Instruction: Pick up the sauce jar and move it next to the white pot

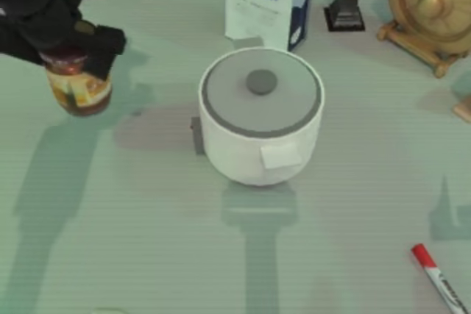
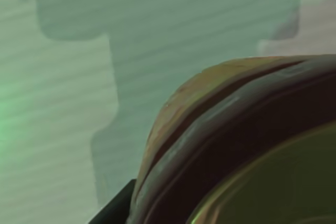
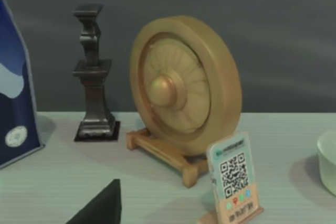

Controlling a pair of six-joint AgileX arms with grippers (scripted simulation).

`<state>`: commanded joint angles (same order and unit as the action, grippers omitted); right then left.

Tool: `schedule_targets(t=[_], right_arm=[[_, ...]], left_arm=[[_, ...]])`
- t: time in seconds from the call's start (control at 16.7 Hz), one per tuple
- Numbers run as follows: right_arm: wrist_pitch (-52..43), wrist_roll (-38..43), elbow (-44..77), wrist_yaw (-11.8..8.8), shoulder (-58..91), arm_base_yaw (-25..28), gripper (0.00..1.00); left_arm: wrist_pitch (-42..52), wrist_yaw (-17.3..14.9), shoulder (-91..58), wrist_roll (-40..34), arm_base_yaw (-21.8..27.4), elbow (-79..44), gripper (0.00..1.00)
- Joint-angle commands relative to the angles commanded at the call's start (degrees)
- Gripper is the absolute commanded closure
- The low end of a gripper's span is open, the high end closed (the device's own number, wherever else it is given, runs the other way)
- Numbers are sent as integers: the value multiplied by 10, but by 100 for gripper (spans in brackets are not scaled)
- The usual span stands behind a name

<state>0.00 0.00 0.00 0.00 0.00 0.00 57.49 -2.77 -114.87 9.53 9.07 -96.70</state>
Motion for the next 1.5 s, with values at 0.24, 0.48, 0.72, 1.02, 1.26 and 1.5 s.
schedule_targets(t=[0.24, 0.48, 0.72, 1.02, 1.26, 1.5], right_arm=[[0, 0, 0, 0, 0, 0, 0], [0, 0, 0, 0, 0, 0, 0], [0, 0, 0, 0, 0, 0, 0], [0, 0, 0, 0, 0, 0, 0], [0, 0, 0, 0, 0, 0, 0], [0, 0, 0, 0, 0, 0, 0]], left_arm=[[-59, 47, 38, -168, 58, 87, 100], [-99, 78, 66, -263, 96, 144, 100], [-105, 82, 69, -274, 101, 152, 100], [-140, 81, 47, -271, 95, 168, 100], [-198, 80, 18, -267, 95, 193, 100], [-201, 80, 16, -267, 94, 194, 100]])
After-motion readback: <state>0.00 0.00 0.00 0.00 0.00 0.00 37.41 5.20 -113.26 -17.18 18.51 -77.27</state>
